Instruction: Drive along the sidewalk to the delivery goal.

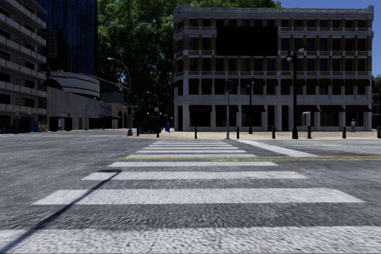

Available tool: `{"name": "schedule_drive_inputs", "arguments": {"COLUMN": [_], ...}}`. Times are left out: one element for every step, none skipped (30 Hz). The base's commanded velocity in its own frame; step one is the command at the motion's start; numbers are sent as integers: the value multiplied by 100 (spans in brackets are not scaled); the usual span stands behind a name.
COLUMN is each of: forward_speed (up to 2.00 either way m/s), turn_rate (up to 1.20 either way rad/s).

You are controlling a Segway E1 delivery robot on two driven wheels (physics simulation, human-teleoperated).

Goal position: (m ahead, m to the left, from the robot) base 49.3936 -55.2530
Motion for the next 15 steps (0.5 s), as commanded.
{"name": "schedule_drive_inputs", "arguments": {"forward_speed": [200,200,200,200,200,200,200,200,200,200,200,200,200,200,200], "turn_rate": [0,0,0,0,0,0,2,13,13,19,20,21,21,21,21]}}
